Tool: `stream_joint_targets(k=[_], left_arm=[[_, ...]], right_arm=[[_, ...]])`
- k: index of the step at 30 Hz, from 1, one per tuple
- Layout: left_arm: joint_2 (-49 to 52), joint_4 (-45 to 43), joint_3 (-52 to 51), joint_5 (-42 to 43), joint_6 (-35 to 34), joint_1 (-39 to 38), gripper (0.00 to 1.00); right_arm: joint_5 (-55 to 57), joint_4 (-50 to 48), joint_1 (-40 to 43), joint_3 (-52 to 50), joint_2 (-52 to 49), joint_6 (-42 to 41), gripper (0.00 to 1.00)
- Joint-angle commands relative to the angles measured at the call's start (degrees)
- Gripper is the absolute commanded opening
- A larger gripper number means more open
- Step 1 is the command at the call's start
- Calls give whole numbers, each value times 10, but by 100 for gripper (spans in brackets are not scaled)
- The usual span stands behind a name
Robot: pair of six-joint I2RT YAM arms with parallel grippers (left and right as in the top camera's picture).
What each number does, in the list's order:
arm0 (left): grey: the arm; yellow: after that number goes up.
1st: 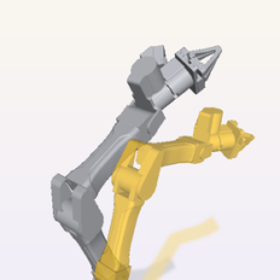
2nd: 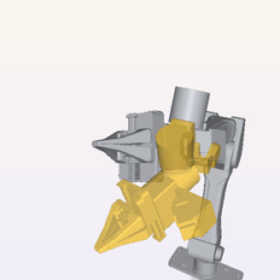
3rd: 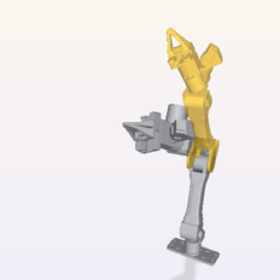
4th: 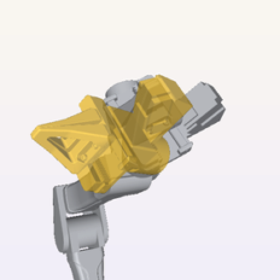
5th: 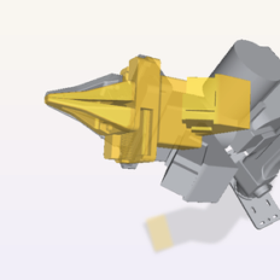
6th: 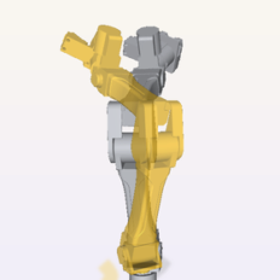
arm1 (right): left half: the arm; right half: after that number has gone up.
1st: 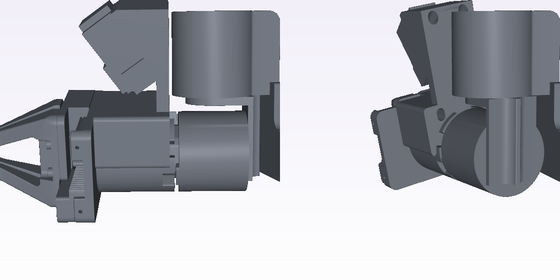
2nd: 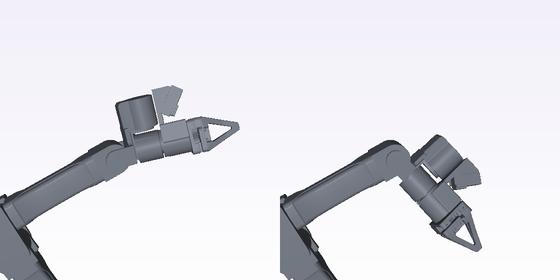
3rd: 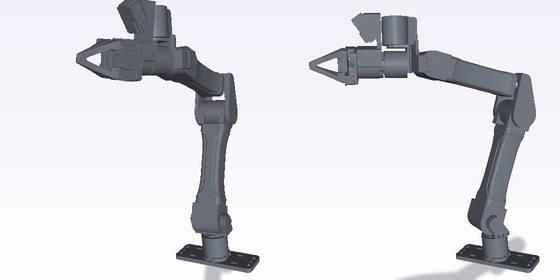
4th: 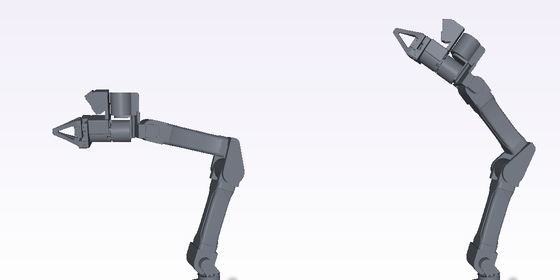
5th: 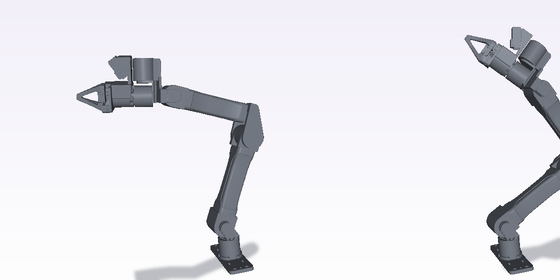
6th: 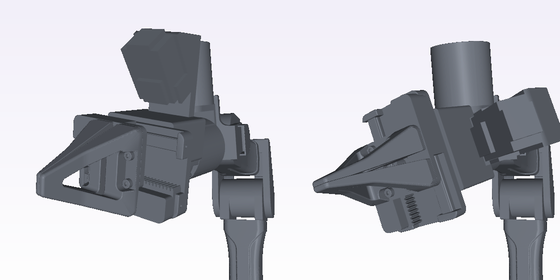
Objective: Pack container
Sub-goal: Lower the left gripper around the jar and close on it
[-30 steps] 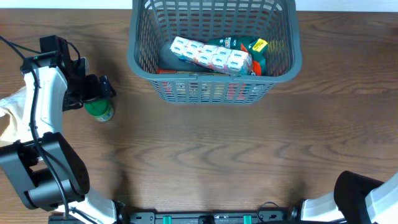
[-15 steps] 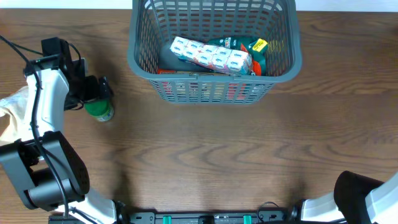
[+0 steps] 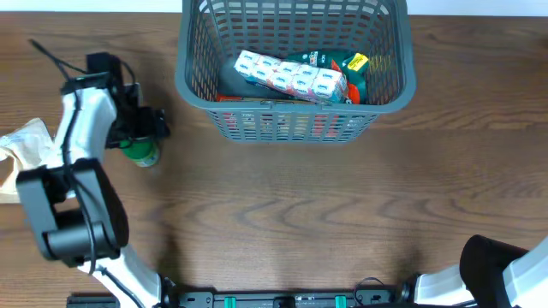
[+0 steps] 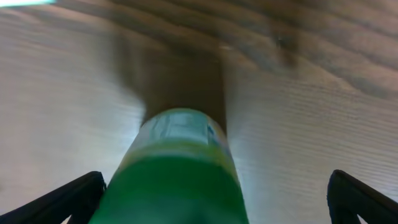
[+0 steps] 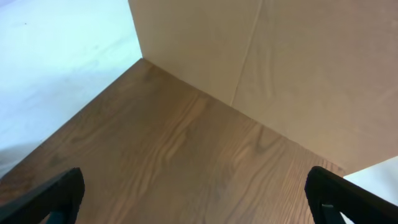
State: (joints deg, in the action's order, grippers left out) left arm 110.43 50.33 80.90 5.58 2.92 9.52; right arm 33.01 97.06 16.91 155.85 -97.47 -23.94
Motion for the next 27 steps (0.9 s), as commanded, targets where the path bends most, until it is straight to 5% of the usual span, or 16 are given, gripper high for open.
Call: stream_joint_targets(k=[1, 27], left_arm=[[11, -5, -4, -3, -15, -4, 99], [11, 5, -11, -48, -15, -3, 99]], right_arm=[[6, 1, 3, -1, -1, -9, 99], [6, 1, 3, -1, -1, -9, 99]])
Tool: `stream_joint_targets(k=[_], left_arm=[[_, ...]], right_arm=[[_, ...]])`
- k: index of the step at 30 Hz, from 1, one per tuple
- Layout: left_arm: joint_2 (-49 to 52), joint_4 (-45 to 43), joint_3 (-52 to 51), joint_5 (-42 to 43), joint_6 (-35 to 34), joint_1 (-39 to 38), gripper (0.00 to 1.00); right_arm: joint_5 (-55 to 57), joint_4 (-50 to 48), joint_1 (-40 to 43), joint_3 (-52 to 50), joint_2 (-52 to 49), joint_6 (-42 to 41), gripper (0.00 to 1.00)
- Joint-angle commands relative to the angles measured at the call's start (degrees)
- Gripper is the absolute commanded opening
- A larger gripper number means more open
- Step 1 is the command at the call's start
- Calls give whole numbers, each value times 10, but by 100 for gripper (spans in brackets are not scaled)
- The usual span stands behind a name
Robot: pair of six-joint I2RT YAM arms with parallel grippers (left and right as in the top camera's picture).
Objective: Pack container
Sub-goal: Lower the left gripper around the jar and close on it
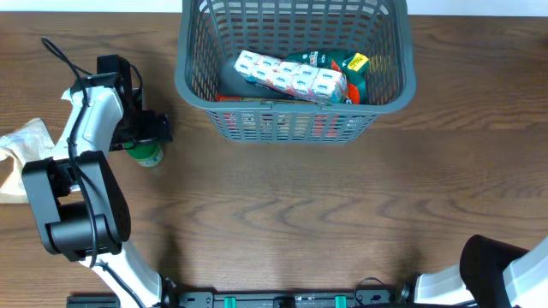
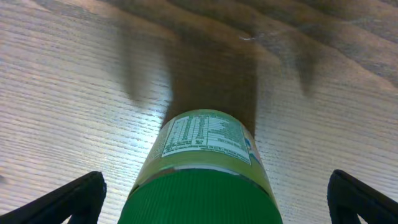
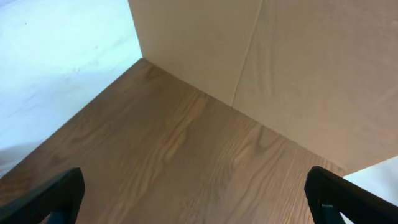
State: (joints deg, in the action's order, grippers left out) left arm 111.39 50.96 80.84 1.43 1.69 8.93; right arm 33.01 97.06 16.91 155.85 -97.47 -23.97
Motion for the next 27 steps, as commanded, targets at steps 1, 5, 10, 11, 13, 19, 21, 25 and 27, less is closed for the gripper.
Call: stream_joint_targets(k=[1, 5, 10, 11, 13, 19, 21, 25, 27], left_arm=[[2, -4, -14, -7, -2, 3, 99], [2, -23, -32, -7, -1, 3, 99], [2, -30, -37, -6, 2, 3, 99], [2, -31, -37, -6, 3, 3, 99], [2, -35, -37, -6, 6, 5, 99], [2, -36, -38, -6, 6, 13, 100], [2, -35, -38, -6, 6, 15, 96], [2, -35, -38, -4, 6, 17, 93], [2, -35, -38, 2, 7, 17, 93]], right_arm=[[6, 1, 3, -1, -1, -9, 99], [6, 1, 3, -1, -1, -9, 99], [6, 1, 3, -1, -1, -9, 99], [6, 1, 3, -1, -1, -9, 99], [6, 1, 3, -1, -1, -9, 99], [6, 1, 3, -1, -1, -9, 99], [6, 1, 3, -1, -1, -9, 99], [6, 1, 3, -1, -1, -9, 99], [6, 1, 3, -1, -1, -9, 99]])
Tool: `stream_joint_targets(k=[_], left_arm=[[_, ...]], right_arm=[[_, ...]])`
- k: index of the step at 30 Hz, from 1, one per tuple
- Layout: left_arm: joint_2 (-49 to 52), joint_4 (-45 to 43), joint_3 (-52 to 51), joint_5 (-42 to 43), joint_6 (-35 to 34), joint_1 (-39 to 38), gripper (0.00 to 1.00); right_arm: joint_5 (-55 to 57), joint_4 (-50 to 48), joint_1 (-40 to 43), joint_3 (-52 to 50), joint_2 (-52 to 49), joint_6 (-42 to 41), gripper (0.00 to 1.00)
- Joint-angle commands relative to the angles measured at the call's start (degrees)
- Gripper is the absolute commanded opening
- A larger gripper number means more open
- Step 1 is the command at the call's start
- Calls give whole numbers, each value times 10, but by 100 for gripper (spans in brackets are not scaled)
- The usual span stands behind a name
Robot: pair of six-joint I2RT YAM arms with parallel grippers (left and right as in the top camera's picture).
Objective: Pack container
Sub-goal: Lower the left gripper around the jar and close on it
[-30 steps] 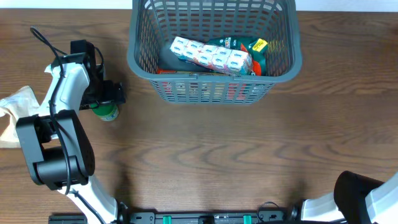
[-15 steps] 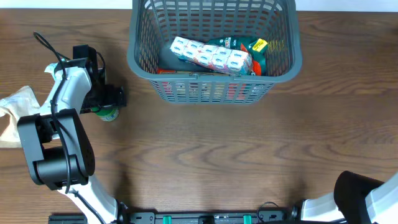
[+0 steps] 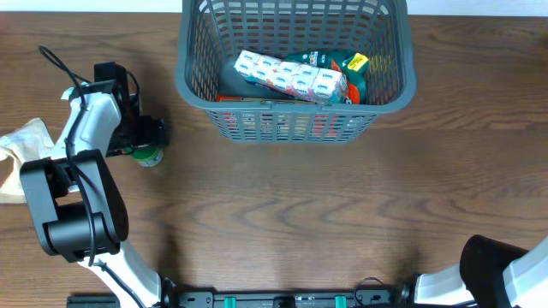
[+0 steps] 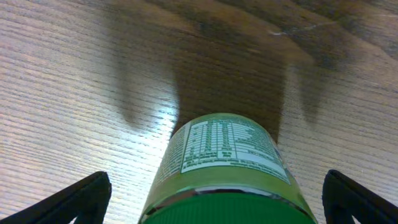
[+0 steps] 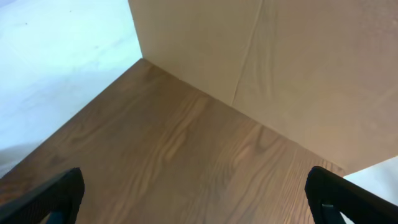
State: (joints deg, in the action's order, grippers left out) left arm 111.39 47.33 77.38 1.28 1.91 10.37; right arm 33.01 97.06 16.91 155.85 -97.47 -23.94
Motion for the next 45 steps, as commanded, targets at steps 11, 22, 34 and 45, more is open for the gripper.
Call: stream_joint_targets(k=[11, 22, 34, 45], left_arm=[[2, 1, -21, 26, 8, 2, 78], [2, -19, -60, 26, 8, 2, 86], [2, -33, -60, 26, 8, 2, 98], [2, -9, -48, 28, 6, 2, 100]], right_arm=[[6, 1, 3, -1, -1, -9, 99], [6, 1, 3, -1, -1, -9, 99], [6, 1, 3, -1, -1, -9, 99], [6, 1, 3, -1, -1, -9, 99]])
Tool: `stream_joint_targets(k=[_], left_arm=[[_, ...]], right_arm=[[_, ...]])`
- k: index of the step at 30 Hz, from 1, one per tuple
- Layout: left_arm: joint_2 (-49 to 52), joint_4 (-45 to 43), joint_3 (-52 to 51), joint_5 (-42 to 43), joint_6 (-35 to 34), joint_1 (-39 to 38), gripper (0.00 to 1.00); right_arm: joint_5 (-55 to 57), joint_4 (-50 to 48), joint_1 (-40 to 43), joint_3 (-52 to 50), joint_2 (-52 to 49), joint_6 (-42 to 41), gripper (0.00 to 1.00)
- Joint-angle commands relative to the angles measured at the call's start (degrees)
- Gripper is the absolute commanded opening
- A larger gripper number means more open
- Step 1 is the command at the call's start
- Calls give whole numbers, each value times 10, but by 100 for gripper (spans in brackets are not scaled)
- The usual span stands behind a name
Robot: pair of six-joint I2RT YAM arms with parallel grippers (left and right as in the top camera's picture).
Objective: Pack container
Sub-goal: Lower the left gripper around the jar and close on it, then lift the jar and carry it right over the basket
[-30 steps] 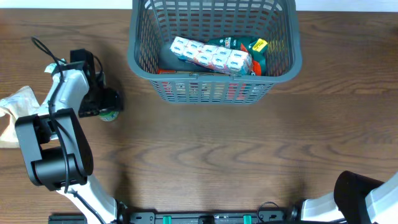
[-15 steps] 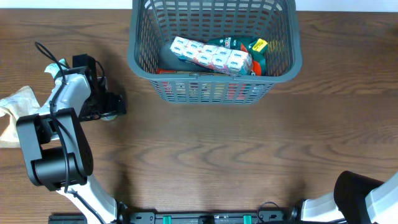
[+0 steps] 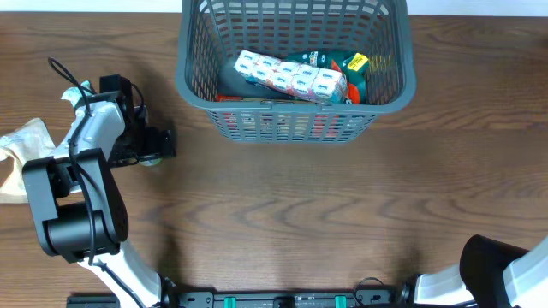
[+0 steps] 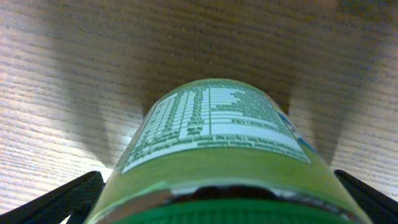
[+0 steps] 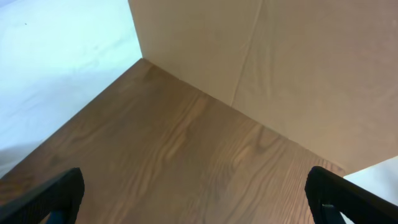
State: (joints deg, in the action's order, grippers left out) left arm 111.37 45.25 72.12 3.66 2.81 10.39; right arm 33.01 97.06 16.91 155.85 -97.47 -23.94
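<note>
A green bottle [image 4: 217, 137] with a white nutrition label stands on the wooden table and fills the left wrist view. My left gripper [image 4: 217, 196] is open, one fingertip on each side of the bottle's shoulder. Overhead, that gripper [image 3: 151, 144] covers the bottle [image 3: 151, 160] so only a sliver shows. The grey mesh basket [image 3: 291, 124] stands at the back centre, holding a white-and-blue pack [image 3: 291, 75] and a green packet [image 3: 338, 62]. My right gripper [image 5: 199, 193] is open over bare wood, with nothing between its fingers.
A crumpled beige cloth [image 3: 21, 154] lies at the left table edge beside my left arm. The right arm's base [image 3: 505, 265] sits at the front right corner. A pale wall panel [image 5: 280, 68] rises beyond the table in the right wrist view.
My left gripper has come closer down over the bottle, which now looms larger in the wrist view and is almost hidden overhead. The right arm has not moved.
My left gripper was open above the green bottle, whose cap filled the lower wrist view. At each later moment it stood closer around the bottle, the label growing larger. Now its fingers straddle the bottle. The basket and the right arm stayed as they were.
</note>
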Motion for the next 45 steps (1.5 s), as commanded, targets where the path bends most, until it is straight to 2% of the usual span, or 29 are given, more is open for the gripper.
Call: stream_joint_targets(k=[1, 8, 26, 27, 30, 31, 35, 38, 40, 45], left_arm=[[2, 14, 10, 7, -3, 2, 100], [2, 20, 47, 34, -3, 2, 100], [2, 5, 55, 16, -5, 4, 98], [2, 5, 55, 16, -5, 5, 89], [2, 5, 55, 16, -5, 10, 48], [2, 5, 55, 16, -5, 12, 42], [2, 5, 55, 16, -5, 20, 32], [2, 5, 55, 16, -5, 21, 19], [2, 5, 55, 16, -5, 21, 6], [2, 5, 55, 17, -5, 21, 6]], right_arm=[[6, 1, 3, -1, -1, -9, 99], [6, 1, 3, -1, -1, -9, 99], [6, 1, 3, -1, -1, -9, 99], [6, 1, 3, -1, -1, -9, 99], [6, 1, 3, -1, -1, -9, 99], [6, 1, 3, -1, -1, -9, 99], [6, 1, 3, -1, -1, -9, 99], [6, 1, 3, -1, -1, -9, 99], [6, 1, 3, -1, -1, -9, 99], [6, 1, 3, -1, -1, -9, 99]])
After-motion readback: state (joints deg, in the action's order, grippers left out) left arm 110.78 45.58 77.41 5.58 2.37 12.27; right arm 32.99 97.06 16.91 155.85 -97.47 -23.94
